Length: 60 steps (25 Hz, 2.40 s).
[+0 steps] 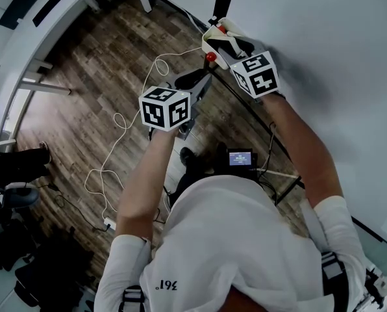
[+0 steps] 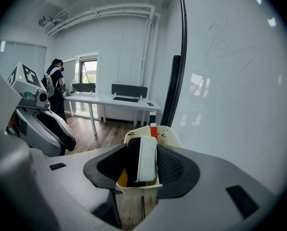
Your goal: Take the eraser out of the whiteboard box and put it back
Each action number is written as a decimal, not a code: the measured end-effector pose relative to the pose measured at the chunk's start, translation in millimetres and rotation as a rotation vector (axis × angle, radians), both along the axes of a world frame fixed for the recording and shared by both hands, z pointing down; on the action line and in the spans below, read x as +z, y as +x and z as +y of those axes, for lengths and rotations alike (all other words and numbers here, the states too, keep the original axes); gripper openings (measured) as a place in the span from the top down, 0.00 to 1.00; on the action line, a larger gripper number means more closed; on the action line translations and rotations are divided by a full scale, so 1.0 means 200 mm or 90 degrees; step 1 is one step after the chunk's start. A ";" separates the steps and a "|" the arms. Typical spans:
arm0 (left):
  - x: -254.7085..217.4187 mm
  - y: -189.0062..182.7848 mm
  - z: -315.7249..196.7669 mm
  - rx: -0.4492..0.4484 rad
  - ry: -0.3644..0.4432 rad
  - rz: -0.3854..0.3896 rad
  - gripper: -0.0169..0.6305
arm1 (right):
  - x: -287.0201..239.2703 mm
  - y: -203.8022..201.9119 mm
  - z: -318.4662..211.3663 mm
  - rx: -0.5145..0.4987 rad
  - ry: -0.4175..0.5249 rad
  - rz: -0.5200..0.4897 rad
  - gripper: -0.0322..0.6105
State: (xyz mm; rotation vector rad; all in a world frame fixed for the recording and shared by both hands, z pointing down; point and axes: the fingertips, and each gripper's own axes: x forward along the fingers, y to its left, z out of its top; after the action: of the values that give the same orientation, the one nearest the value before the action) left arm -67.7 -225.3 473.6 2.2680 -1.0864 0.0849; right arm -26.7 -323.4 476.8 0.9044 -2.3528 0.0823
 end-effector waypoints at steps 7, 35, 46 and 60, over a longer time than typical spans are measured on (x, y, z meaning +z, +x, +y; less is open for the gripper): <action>-0.01 0.00 0.01 -0.006 0.001 0.003 0.82 | -0.01 0.03 -0.01 0.012 0.016 -0.002 0.58; -0.12 -0.01 0.06 -0.018 0.035 0.011 0.82 | -0.16 0.08 0.11 0.007 0.044 -0.023 0.58; -0.27 -0.04 0.11 -0.007 0.071 0.008 0.82 | -0.40 0.12 0.23 0.003 0.068 -0.065 0.59; -0.46 -0.04 0.22 -0.018 0.104 0.028 0.82 | -0.63 0.23 0.38 0.031 0.092 -0.125 0.76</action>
State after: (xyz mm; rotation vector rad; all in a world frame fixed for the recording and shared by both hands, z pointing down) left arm -75.8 -181.6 382.5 2.3866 -1.1382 -0.0670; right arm 18.6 -247.3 350.6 1.0662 -2.5439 0.0212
